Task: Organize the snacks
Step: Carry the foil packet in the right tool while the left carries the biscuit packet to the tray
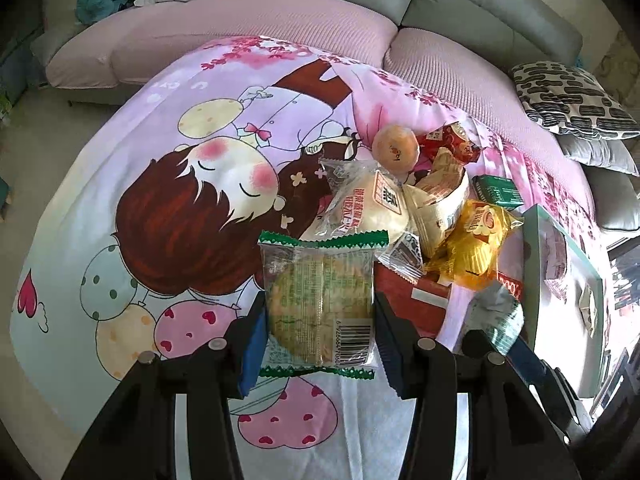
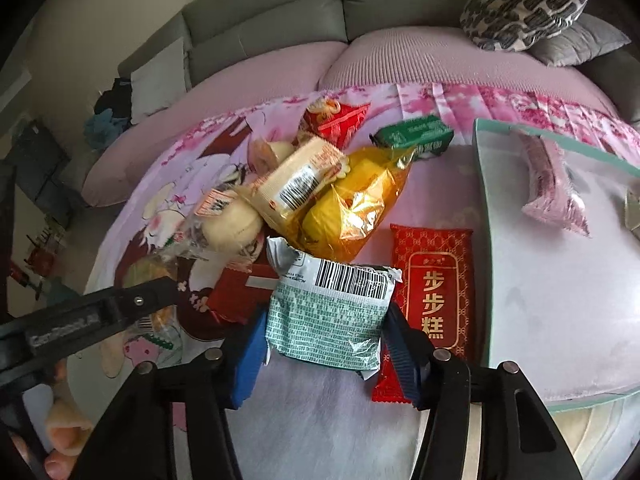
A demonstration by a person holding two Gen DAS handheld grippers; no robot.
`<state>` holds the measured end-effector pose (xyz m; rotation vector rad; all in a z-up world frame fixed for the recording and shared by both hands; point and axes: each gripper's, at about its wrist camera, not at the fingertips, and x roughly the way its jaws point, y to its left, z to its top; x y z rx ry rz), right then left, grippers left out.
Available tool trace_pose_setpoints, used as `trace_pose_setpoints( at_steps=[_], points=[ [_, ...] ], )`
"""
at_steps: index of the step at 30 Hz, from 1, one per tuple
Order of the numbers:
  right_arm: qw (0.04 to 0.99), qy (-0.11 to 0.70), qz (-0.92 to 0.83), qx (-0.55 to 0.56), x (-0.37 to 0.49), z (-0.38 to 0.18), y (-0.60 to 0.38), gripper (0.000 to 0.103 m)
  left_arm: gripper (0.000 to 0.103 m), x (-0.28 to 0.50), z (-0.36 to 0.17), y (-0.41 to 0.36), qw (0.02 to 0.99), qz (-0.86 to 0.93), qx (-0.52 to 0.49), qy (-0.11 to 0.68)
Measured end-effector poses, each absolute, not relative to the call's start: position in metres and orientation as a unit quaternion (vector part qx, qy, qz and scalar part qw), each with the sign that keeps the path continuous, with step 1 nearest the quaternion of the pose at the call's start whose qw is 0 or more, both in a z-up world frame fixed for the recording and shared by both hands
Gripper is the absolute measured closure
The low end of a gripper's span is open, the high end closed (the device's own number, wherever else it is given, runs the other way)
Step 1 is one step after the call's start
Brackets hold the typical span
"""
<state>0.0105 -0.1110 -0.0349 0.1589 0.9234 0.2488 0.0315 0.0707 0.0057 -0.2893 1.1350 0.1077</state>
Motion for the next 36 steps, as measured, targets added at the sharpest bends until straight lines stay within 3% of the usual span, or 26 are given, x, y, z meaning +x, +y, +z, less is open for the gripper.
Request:
trace_pose_setpoints(
  at_steps=[11, 36],
  points=[
    [0.904, 0.407, 0.096, 0.094, -0.005, -0.009, -0.135, 0.043, 0.052, 0.030, 0.020, 0.057, 0.852, 0.038, -0.115, 0.510],
    [0.902, 0.369, -0.102, 0.198, 0.015, -0.001, -0.308, 0.043, 0.052, 0.042, 0.028, -0.018, 0.874, -0.027, -0.038, 0.483]
  ],
)
